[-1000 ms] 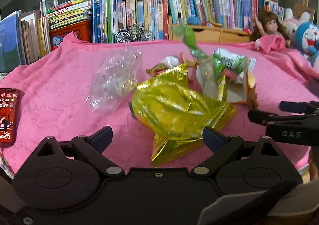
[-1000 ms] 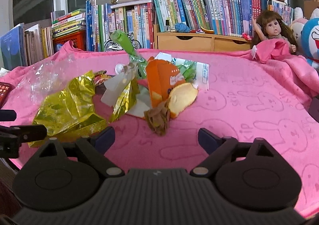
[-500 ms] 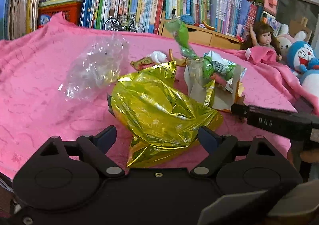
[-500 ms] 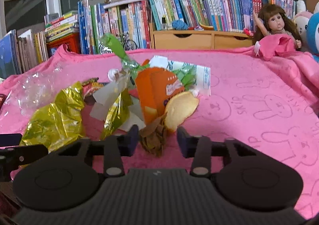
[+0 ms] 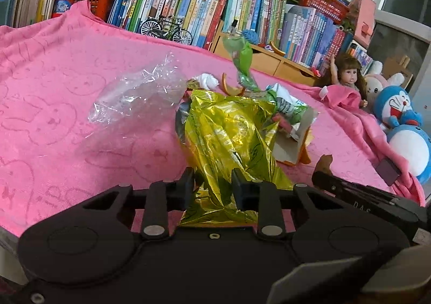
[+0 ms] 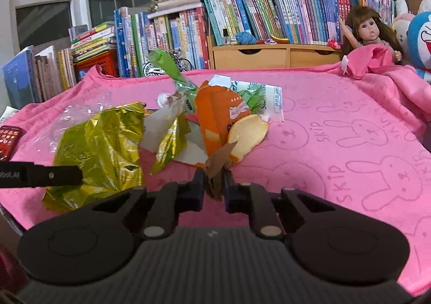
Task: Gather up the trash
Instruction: 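Lower both held items into the bin below the table and open both tools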
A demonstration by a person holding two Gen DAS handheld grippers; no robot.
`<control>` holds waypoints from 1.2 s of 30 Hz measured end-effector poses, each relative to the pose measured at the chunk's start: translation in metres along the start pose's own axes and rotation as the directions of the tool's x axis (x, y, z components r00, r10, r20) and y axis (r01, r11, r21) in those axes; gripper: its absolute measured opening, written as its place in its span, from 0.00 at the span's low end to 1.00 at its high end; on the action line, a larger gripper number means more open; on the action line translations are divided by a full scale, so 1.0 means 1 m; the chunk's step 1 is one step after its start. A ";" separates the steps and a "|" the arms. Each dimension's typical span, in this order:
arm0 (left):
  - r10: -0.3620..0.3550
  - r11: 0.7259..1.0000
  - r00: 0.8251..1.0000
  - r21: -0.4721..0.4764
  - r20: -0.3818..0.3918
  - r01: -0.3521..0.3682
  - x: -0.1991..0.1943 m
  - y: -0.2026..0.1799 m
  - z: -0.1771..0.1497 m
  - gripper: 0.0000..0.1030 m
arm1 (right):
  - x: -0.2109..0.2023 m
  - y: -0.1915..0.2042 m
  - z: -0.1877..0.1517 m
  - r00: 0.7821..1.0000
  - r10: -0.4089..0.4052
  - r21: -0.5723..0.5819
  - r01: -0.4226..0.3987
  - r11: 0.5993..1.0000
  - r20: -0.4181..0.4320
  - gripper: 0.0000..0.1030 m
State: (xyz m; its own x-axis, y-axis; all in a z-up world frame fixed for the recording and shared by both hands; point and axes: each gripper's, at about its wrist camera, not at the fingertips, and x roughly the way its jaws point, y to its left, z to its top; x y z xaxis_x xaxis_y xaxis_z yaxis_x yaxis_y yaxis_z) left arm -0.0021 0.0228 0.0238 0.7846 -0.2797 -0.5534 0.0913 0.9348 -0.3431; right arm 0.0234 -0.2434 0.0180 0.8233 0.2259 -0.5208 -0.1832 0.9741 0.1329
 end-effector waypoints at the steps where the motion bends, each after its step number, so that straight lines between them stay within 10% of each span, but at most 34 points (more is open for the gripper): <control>1: -0.003 1.000 1.000 -0.001 0.005 0.003 -0.004 0.000 0.000 0.25 | -0.004 0.001 -0.002 1.000 0.008 0.001 -0.008 1.000 0.002 0.18; 16: 0.055 0.996 0.998 0.068 0.030 -0.057 -0.095 -0.002 -0.055 0.16 | -0.068 0.030 -0.056 0.990 0.126 -0.018 -0.128 0.992 -0.066 0.17; 24: 0.069 0.981 0.989 0.190 -0.130 -0.043 -0.116 -0.008 -0.098 0.16 | -0.080 0.040 -0.101 0.967 0.145 -0.009 -0.150 0.989 -0.211 0.17; 36: 0.173 0.962 0.880 0.268 -0.443 -0.054 -0.048 0.003 -0.165 0.17 | -0.046 0.038 -0.160 0.896 0.185 0.039 -0.186 0.982 -0.404 0.17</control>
State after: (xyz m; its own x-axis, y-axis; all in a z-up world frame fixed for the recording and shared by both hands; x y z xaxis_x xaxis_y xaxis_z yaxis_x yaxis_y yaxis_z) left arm -0.1403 0.0032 -0.0756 0.4340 -0.1812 -0.8825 0.2098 0.9730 -0.0966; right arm -0.1077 -0.2143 -0.0879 0.4867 0.3886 -0.7824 -0.3116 0.9139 0.2601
